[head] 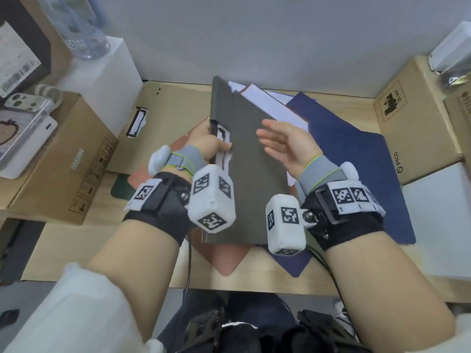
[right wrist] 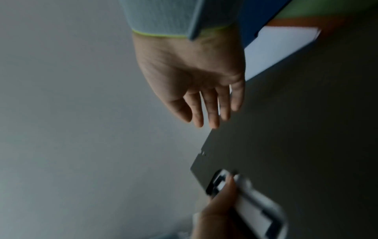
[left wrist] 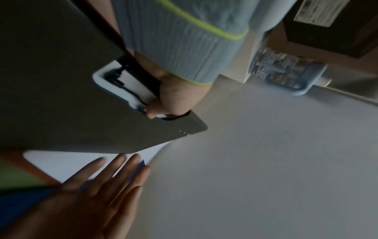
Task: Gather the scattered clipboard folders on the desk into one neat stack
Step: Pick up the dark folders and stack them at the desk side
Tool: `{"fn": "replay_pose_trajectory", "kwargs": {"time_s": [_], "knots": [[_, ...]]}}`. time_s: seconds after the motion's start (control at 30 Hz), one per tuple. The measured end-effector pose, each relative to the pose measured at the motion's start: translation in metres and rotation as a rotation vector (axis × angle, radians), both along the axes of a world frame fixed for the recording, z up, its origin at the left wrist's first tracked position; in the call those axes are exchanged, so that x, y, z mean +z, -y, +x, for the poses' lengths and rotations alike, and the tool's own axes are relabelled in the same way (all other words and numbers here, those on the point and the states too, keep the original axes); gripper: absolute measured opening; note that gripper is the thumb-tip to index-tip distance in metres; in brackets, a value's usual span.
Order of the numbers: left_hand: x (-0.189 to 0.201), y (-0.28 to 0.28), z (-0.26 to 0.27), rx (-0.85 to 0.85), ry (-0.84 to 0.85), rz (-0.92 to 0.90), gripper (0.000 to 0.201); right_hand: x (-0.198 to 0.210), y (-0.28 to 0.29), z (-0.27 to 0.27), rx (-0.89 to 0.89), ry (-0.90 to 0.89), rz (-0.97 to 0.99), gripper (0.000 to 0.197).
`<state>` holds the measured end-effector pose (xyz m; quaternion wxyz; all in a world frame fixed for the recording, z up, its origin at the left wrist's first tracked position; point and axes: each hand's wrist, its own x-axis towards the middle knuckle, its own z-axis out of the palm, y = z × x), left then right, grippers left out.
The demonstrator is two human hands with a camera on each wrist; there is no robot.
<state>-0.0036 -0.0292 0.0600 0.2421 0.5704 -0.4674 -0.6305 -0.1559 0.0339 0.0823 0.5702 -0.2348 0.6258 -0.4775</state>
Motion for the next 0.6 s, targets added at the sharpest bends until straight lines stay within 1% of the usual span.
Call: {"fn": "replay_pose_trajectory", "kwargs": {"time_s": [0.03,0.07,0.1,0.17,0.23,0.27,0.3,0.37,0.4,0.43,0.5,0.57,0.6], "knots": [[-0.008,0.001,0.001,0.025,0.089,-0.011,0.034,-0.013,-0.004,-0.002,0.015,-0.09,0.054,0.027],[-0.014,0.002,0.003,0.056,0.181,-0.025,0.044,-0.026,-0.008,-0.003,0.045,-0.158,0.096,0.031],[-0.02,0.003,0.004,0.089,0.222,-0.04,0.052,-0.039,-0.011,-0.003,0.088,-0.207,0.135,0.034],[-0.032,0.005,0.002,0.114,0.223,-0.031,0.064,-0.064,-0.019,0.0,0.174,-0.249,0.222,0.039],[-0.041,0.003,-0.004,0.062,0.242,-0.022,0.075,-0.082,-0.022,0.005,0.267,-0.282,0.267,0.043],[-0.042,0.001,-0.011,0.007,0.237,0.01,0.077,-0.088,-0.022,0.006,0.315,-0.298,0.271,0.045],[-0.04,-0.003,-0.017,-0.044,0.22,0.059,0.074,-0.091,-0.022,0.009,0.364,-0.312,0.271,0.047],[-0.043,-0.009,-0.029,-0.154,0.199,0.176,0.06,-0.093,-0.02,0.01,0.438,-0.335,0.278,0.048],[-0.045,-0.01,-0.034,-0.196,0.196,0.202,0.056,-0.094,-0.019,0.008,0.438,-0.335,0.274,0.048],[-0.047,-0.01,-0.035,-0.199,0.19,0.212,0.053,-0.093,-0.019,0.006,0.413,-0.306,0.264,0.048],[-0.05,-0.007,-0.041,-0.186,0.185,0.212,0.052,-0.092,-0.022,-0.003,0.305,-0.242,0.248,0.044],[-0.05,-0.004,-0.051,-0.2,0.202,0.213,0.051,-0.086,-0.026,-0.018,0.197,-0.264,0.234,0.037],[-0.049,-0.004,-0.057,-0.204,0.179,0.233,0.049,-0.084,-0.028,-0.028,0.13,-0.292,0.215,0.034]]}}
